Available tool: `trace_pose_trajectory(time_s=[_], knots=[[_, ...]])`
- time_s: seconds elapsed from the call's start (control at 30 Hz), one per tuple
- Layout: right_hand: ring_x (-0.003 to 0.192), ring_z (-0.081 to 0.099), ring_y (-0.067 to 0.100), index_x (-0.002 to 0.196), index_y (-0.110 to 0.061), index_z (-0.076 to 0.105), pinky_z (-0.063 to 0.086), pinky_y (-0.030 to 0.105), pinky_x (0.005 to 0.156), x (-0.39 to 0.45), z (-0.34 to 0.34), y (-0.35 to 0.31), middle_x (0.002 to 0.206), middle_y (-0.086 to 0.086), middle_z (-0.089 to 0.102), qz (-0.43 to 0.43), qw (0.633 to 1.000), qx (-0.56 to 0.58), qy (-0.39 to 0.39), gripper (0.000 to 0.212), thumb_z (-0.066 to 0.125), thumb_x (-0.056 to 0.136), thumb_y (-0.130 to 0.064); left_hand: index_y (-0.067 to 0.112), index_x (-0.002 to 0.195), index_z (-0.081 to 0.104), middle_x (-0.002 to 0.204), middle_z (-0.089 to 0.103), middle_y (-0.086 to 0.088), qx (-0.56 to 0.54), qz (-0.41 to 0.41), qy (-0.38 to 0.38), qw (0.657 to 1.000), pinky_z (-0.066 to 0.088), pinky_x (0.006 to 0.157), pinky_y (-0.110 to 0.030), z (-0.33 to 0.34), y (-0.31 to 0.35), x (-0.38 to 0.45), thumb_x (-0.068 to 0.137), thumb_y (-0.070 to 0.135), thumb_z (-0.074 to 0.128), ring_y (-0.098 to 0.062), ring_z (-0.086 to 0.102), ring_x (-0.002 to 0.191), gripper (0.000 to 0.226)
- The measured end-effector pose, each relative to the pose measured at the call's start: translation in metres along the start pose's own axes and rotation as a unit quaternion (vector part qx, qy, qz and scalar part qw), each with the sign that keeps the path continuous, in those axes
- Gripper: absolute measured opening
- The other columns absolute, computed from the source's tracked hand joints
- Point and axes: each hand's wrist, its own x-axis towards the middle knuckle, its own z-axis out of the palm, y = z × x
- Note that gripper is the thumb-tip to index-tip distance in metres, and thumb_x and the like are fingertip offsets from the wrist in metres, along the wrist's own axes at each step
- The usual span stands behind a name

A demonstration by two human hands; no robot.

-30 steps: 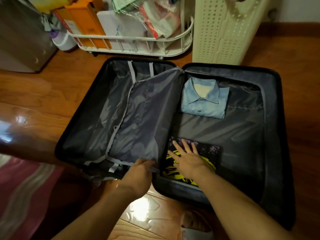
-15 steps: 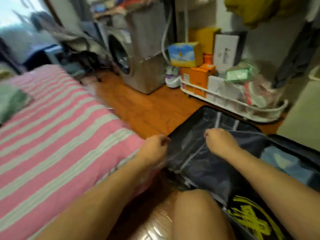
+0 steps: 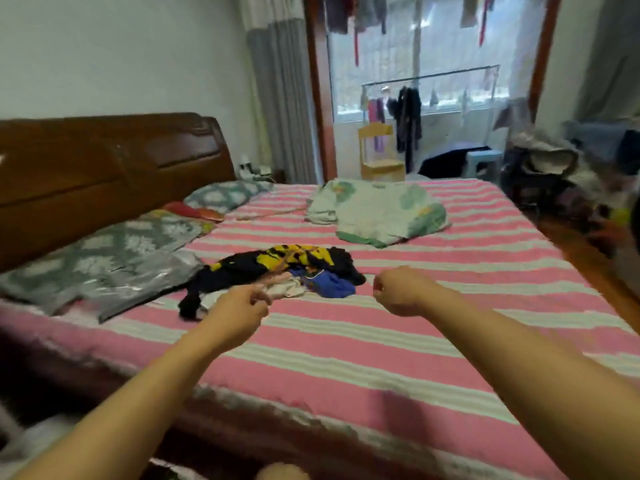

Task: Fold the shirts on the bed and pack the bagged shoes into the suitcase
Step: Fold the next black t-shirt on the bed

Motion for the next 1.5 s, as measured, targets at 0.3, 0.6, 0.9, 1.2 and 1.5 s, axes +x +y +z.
trace_pose_trajectory(time_s=[0.3,0.6,0.9,1.2,1.5], knots=[[0.118,0.057,0.03,0.132,-0.018,0.058,0.049,0.039,0.095,0.109,0.13,-0.047,0.135,0.008,0.056,-0.069,0.989,-0.015,-0.127,0.034,0.047,0.1,-0.027,0.023,0.14,0.053,0.141,0.056,-0.006,0.068,-0.139,-0.066,0.986,0.052,0.097,-0.038,0.097,-0.151,0.08,0.097,0.024,0.051,-0.025,0.06,0.116,0.043],[0.117,0.053,0.035,0.138,-0.019,0.043,0.046,0.039,0.095,0.291,0.193,0.002,0.138,0.012,0.044,-0.028,0.993,0.006,-0.115,0.042,0.048,0.097,-0.023,0.017,0.152,0.035,0.144,0.041,-0.016,0.102,-0.143,0.151,0.973,0.042,0.104,-0.05,0.106,-0.17,0.315,0.093,0.044,0.069,-0.039,0.043,0.132,0.073],[0.126,0.05,0.023,0.137,-0.021,0.048,0.041,0.034,0.108,0.234,0.212,0.049,0.141,0.004,0.044,0.001,0.976,0.118,-0.181,0.048,0.057,0.091,-0.03,0.016,0.096,0.068,0.104,0.066,-0.018,0.124,-0.157,0.237,0.951,0.051,0.083,-0.045,0.074,-0.123,0.362,0.093,0.027,0.06,-0.041,0.054,0.106,0.014],[0.124,0.055,0.026,0.155,-0.036,0.027,0.054,0.045,0.092,0.095,0.028,0.064,0.147,-0.001,0.046,0.081,0.775,0.627,0.004,0.079,0.072,0.091,-0.033,0.018,0.082,0.064,0.075,0.061,0.0,-0.196,0.099,0.077,0.973,0.043,0.058,-0.026,-0.013,0.173,0.209,0.098,0.026,0.065,-0.015,0.057,0.07,0.018],[0.074,0.074,0.024,0.115,-0.013,0.064,0.06,0.037,0.066,-0.1,0.075,0.144,0.103,0.017,0.075,0.26,0.634,0.713,0.15,0.022,0.052,0.099,-0.005,0.013,0.149,0.046,0.141,0.054,0.001,-0.145,0.245,-0.219,0.933,0.038,0.105,-0.022,0.185,0.23,0.009,0.103,0.037,0.053,-0.012,0.05,0.127,0.052]])
